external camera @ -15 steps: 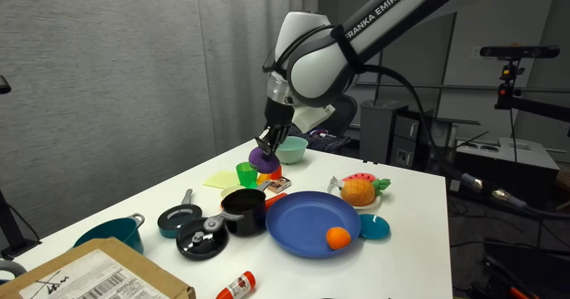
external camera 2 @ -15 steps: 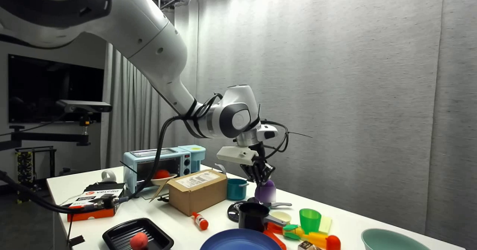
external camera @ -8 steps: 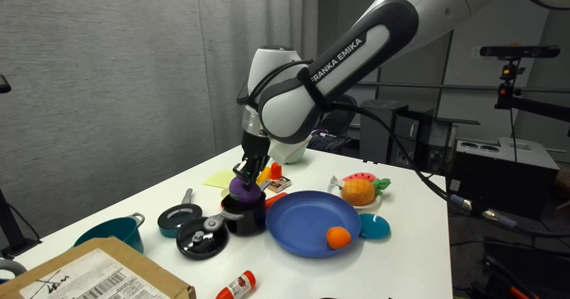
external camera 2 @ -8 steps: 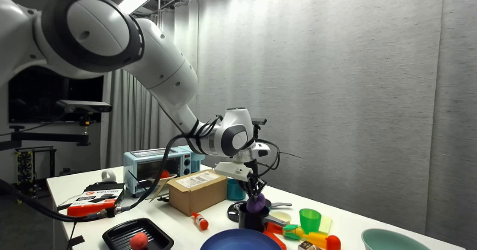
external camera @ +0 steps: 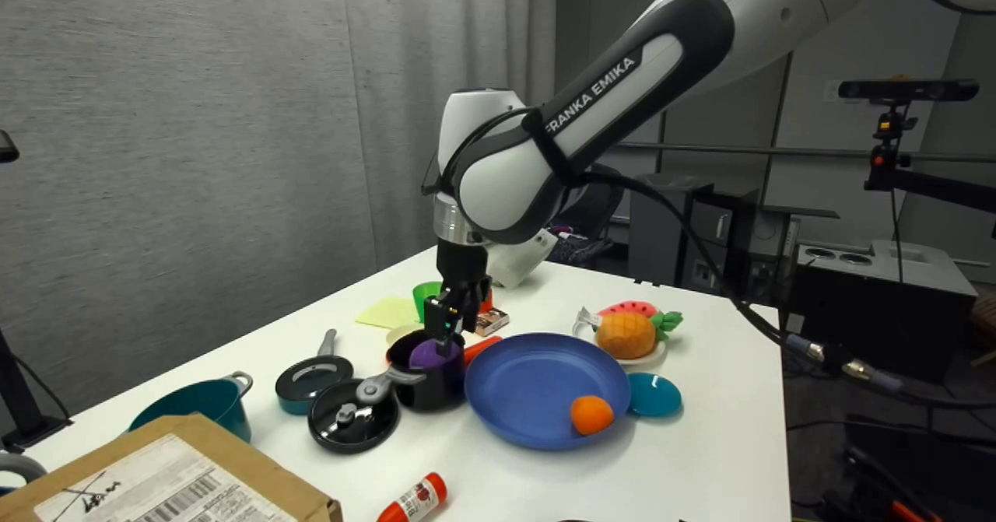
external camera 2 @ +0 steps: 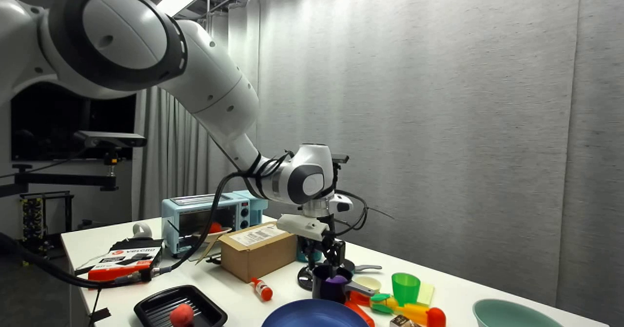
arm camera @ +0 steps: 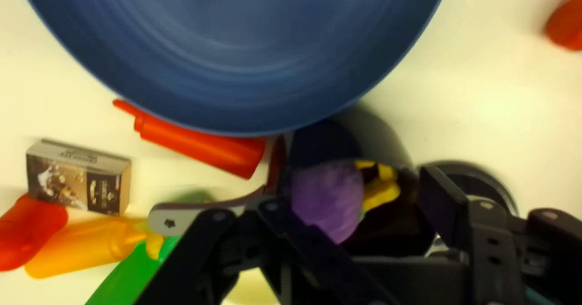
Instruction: Put the pineapple and watermelon plushies on the white plate, then the purple plushie in the black pot and the orange plushie on the table
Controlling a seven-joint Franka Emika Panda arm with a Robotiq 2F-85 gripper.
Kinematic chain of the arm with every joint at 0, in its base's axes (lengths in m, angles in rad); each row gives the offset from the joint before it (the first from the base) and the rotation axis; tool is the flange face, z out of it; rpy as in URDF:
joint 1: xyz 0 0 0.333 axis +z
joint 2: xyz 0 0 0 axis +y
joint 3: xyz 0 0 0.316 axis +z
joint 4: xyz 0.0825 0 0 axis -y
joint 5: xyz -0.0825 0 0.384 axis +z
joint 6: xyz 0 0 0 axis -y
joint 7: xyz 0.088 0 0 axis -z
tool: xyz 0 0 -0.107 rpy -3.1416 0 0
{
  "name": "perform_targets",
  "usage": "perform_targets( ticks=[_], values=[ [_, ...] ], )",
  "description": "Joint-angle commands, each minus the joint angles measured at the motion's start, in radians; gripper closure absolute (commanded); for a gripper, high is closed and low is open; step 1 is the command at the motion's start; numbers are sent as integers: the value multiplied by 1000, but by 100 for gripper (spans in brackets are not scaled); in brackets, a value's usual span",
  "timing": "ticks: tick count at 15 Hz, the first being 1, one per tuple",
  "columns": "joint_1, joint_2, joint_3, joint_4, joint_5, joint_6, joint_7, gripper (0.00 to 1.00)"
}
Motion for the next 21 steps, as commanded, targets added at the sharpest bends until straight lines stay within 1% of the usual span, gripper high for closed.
perform_targets(
  ticks=[1, 3, 5, 7, 9, 12, 15, 21],
  values=[
    [-71, -188, 57, -184, 87, -178, -159, 0],
    [-55, -269, 22, -272, 31, -268, -161, 0],
    [-39, -328, -16, -353, -55, -306, -126, 0],
    [-47, -361, -37, -421, -113, -303, -106, 0],
    [-53, -373, -63, -486, -166, -230, -67, 0],
    [-72, -357, -84, -531, -125, -148, -66, 0],
    [-88, -345, -83, -544, -60, -94, -90, 0],
    [-98, -318, -67, -537, 85, -43, -125, 0]
  ],
)
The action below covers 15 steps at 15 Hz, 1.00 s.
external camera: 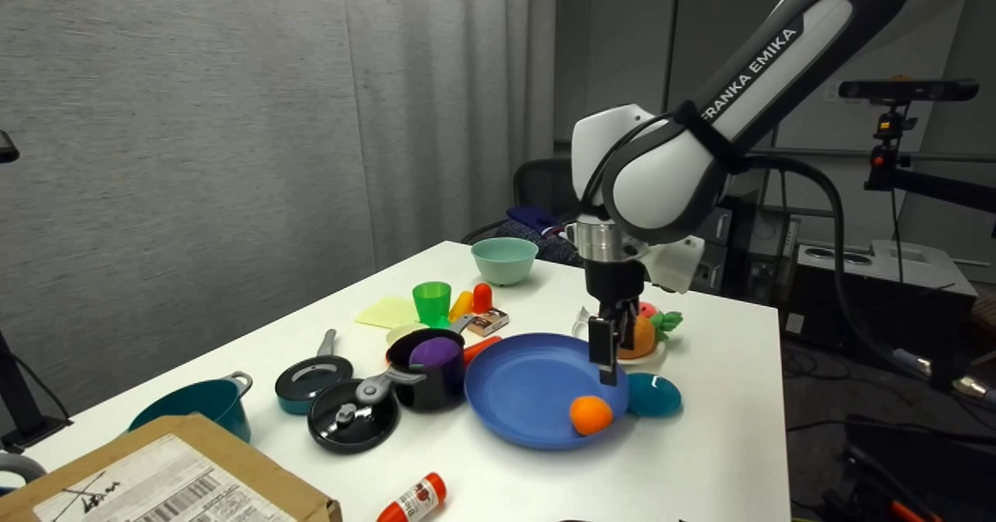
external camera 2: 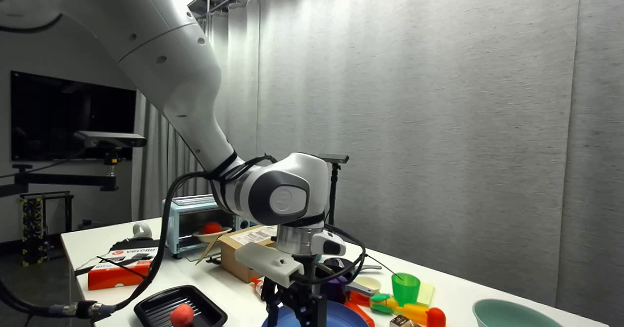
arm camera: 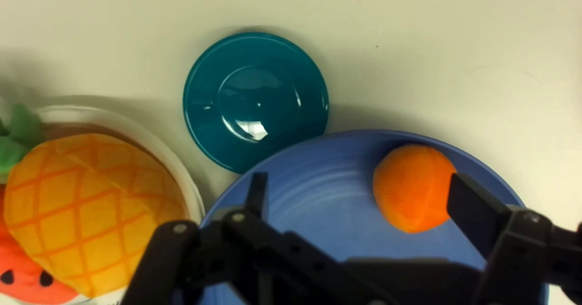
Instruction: Put the pineapple and watermelon plushies on the white plate, then the purple plushie in the black pot and the orange plushie on the table
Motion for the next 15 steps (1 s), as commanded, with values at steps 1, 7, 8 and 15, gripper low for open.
perform_targets(
  ticks=[1, 7, 8, 15],
  values=[
    [-19, 17, 18, -3, 77, 44, -33, 0],
    [-6, 40, 11, 1, 52, 65, 3, 0],
    [-6, 43, 11, 1, 52, 65, 3, 0],
    [-11, 35, 19, 0, 86, 70, 9, 0]
  ],
)
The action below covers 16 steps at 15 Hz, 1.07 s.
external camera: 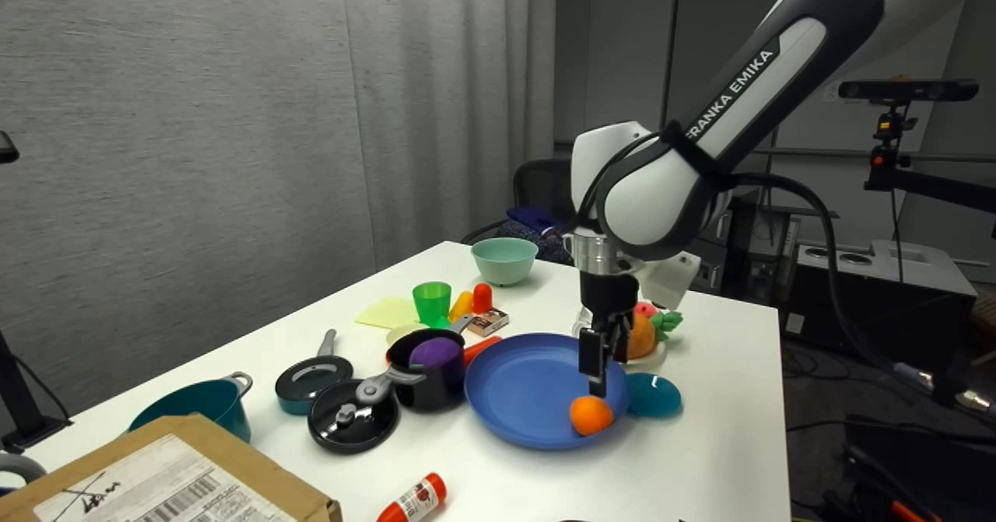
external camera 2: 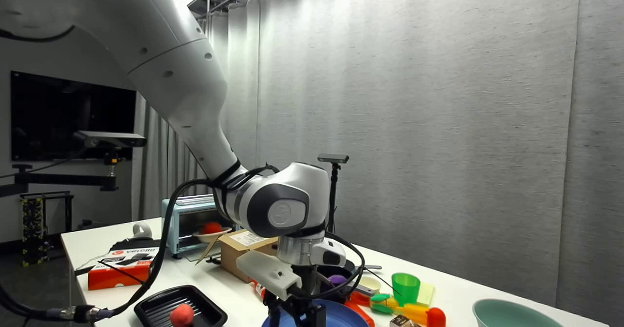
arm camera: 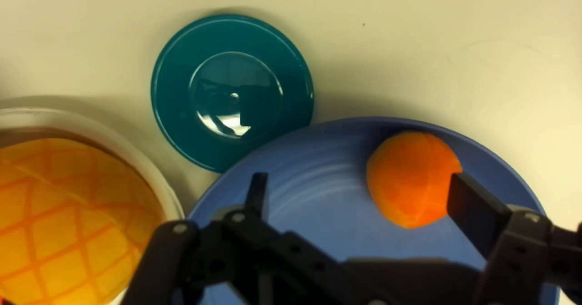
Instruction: Put the pineapple and watermelon plushies on the white plate, then the purple plushie in the black pot and the orange plushie on the table
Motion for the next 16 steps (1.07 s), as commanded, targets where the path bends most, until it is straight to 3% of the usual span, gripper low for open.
perform_targets(
  ticks=[1, 9, 10, 11, 16],
  values=[
    [-8, -9, 18, 1, 38, 5, 10, 0],
    [28, 42, 51, -10, 39, 56, 136, 0],
    [33, 55, 55, -9, 39, 59, 153, 8],
    [36, 67, 59, -9, 39, 65, 164, 26],
    [33, 75, 52, -20, 33, 93, 187, 66]
  ],
)
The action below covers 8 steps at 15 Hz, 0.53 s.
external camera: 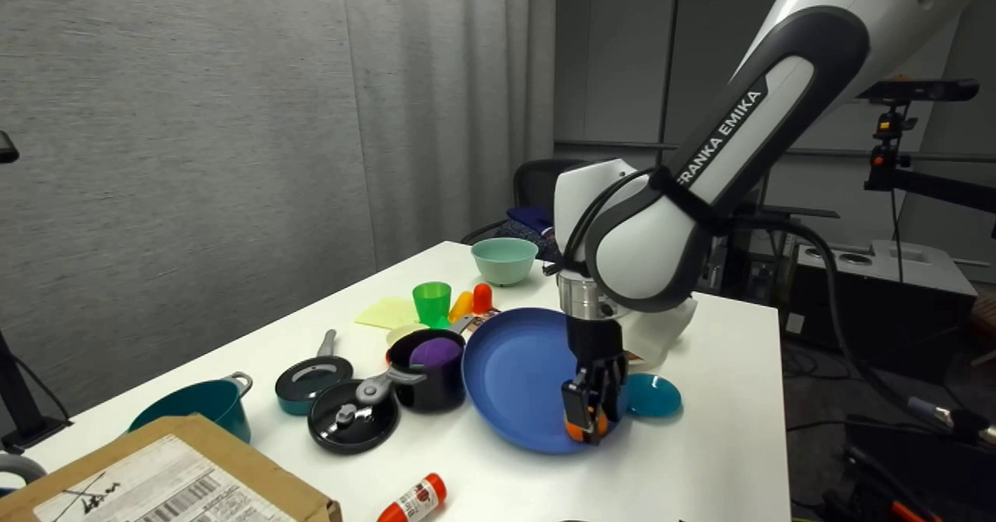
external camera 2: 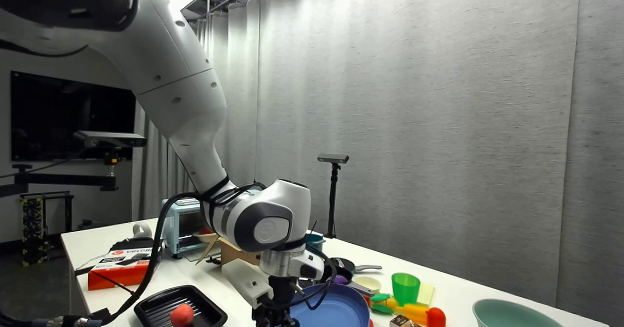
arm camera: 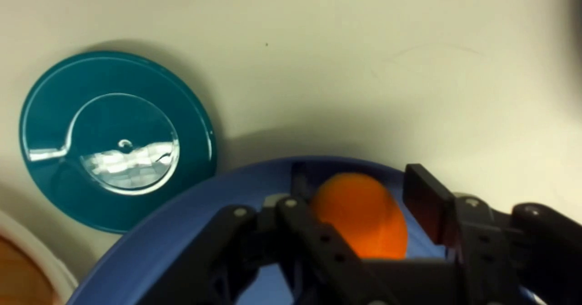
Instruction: Put the pineapple and watermelon plushies on the white plate, then the purple plushie in the black pot and the orange plushie on the table
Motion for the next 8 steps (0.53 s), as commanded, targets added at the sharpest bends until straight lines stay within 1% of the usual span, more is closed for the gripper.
perform_targets(
  ticks=[1, 3, 5, 6, 8],
  values=[
    [-4, -2, -7, -9, 26, 30, 1, 73],
    [-9, -2, -4, -6, 36, 30, -8, 88],
    [-7, -3, -5, -5, 32, 36, -6, 99],
    [-6, -4, -6, -5, 29, 39, -6, 100],
    [-6, -8, -3, -3, 30, 40, -13, 97]
  ],
)
